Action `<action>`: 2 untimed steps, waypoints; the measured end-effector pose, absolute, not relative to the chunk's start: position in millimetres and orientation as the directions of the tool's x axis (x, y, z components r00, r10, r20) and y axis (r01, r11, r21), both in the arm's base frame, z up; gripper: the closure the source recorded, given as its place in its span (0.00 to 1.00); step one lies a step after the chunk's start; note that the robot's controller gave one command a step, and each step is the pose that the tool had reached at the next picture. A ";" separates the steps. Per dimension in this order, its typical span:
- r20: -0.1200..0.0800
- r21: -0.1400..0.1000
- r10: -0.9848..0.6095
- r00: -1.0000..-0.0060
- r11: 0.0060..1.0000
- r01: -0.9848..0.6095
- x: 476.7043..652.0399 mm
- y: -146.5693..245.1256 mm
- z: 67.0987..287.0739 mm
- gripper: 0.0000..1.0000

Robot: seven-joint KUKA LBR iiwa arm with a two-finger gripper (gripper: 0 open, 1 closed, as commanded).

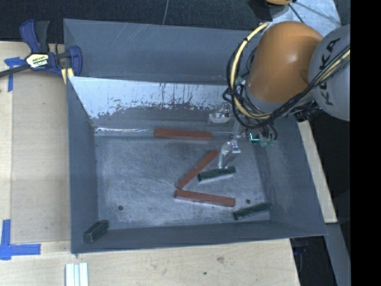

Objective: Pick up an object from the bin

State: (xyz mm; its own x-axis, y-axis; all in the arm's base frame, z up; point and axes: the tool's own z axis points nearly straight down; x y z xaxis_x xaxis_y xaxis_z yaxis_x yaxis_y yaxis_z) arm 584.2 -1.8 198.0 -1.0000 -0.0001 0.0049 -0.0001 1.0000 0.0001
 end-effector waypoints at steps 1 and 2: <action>-0.004 0.000 0.000 -1.000 1.000 0.000 585.7 -1.9 203.0 0.00; -0.011 -0.001 -0.051 -0.999 0.999 -0.051 593.3 2.4 156.2 0.00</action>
Offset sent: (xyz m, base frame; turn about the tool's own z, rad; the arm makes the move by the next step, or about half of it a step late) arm 0.0152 0.0132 -0.1280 -0.1341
